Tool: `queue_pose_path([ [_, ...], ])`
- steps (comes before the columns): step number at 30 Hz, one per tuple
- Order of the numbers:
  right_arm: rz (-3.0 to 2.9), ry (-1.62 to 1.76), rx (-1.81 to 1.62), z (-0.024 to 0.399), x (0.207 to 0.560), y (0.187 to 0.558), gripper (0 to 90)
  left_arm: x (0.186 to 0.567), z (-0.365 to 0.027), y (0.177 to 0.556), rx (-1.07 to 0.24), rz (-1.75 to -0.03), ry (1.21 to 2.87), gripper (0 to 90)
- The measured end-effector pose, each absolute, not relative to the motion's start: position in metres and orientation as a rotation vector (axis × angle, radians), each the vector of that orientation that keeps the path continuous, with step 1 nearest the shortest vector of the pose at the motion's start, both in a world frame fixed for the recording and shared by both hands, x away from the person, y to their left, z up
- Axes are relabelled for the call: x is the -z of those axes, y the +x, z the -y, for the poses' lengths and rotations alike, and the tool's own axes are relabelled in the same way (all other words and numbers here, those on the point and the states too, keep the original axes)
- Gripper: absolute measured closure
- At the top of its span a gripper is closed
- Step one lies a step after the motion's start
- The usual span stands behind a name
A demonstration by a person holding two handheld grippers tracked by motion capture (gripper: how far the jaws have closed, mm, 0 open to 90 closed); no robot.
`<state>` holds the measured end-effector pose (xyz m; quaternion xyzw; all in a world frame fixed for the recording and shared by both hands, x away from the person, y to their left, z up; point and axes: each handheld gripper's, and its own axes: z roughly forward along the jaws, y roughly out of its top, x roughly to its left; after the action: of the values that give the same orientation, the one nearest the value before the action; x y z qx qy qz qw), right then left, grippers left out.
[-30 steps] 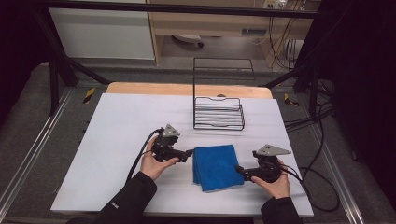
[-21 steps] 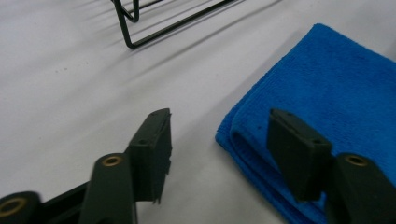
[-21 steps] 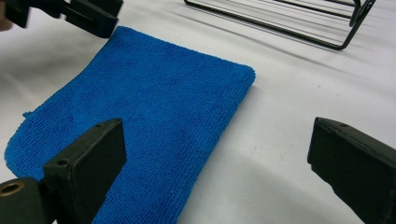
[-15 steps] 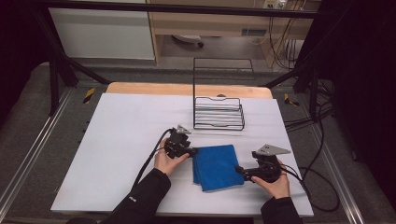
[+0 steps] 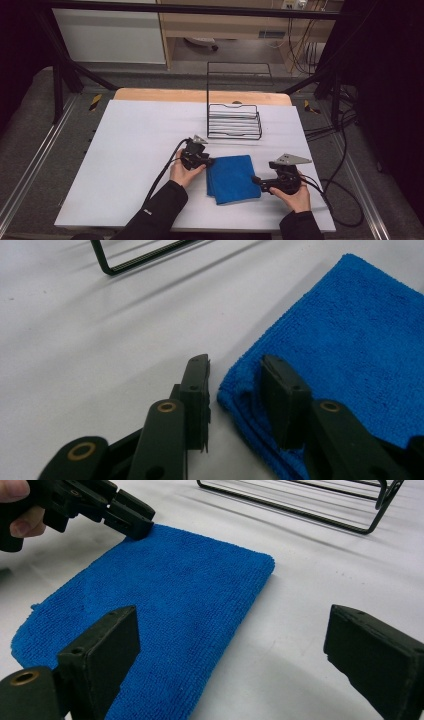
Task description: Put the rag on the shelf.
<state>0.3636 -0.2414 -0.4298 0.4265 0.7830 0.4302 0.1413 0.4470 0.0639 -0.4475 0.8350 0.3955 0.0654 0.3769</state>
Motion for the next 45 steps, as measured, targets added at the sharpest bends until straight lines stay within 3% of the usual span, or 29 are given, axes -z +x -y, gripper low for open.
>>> queue_pose_path([
  [10, -2.249, 1.258, -1.237, 0.238, 0.426, 0.378, 13.4, 0.447, -0.06, 0.445, -0.14, -1.009, 2.136, 81.7],
  [17, -2.236, 1.275, -1.197, 0.23, 0.429, 0.4, 18.7, 0.447, -0.058, 0.442, -0.176, -0.995, 2.152, 83.6],
  [24, -2.236, 1.325, -1.157, 0.224, 0.436, 0.423, 31.9, 0.448, -0.057, 0.441, -0.194, -0.974, 2.158, 83.9],
  [26, -2.241, 1.344, -1.139, 0.223, 0.44, 0.431, 41.5, 0.449, -0.057, 0.441, -0.201, -0.965, 2.162, 83.9],
  [30, -2.274, 1.367, -1.137, 0.223, 0.445, 0.438, 50.9, 0.449, -0.058, 0.441, -0.189, -0.967, 2.156, 83.9],
  [39, -2.339, 1.385, -1.13, 0.219, 0.451, 0.44, 62.2, 0.45, -0.059, 0.442, -0.174, -0.971, 2.143, 83.9],
  [45, -2.374, 1.393, -1.153, 0.217, 0.452, 0.439, 75.6, 0.45, -0.061, 0.443, -0.158, -0.964, 2.141, 83.9],
])
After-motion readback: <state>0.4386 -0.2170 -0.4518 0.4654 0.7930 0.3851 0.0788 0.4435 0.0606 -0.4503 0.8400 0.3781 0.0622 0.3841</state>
